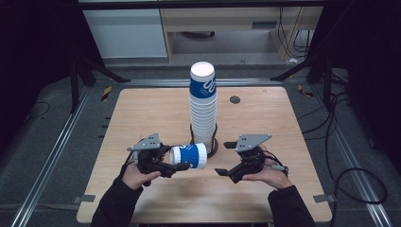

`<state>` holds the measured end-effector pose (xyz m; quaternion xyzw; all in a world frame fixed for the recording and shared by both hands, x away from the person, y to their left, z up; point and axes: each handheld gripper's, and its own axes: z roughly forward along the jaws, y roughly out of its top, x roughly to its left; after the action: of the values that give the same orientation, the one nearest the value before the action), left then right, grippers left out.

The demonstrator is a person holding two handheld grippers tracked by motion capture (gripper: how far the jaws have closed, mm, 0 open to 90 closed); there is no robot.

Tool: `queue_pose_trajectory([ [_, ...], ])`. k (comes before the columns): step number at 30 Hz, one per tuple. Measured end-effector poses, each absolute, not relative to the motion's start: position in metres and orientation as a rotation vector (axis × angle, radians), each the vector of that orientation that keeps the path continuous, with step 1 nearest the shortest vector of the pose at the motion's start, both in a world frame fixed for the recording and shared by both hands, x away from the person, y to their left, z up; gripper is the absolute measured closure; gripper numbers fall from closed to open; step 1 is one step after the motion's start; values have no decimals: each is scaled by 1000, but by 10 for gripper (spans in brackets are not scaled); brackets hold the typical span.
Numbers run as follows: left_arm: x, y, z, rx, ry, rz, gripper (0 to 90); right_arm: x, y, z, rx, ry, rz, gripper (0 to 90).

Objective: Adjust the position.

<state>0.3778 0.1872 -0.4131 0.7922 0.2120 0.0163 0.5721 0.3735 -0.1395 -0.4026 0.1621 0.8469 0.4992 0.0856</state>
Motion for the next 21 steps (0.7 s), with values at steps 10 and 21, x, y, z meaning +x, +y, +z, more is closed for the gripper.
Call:
queue_pose_trajectory([
  [10, 376, 186, -416, 1763, 452, 5, 247, 372, -143, -414, 532, 2544, 1624, 63],
  [21, 373, 169, -420, 1772, 404, -26, 247, 373, -136, -422, 505, 2577, 1715, 66],
])
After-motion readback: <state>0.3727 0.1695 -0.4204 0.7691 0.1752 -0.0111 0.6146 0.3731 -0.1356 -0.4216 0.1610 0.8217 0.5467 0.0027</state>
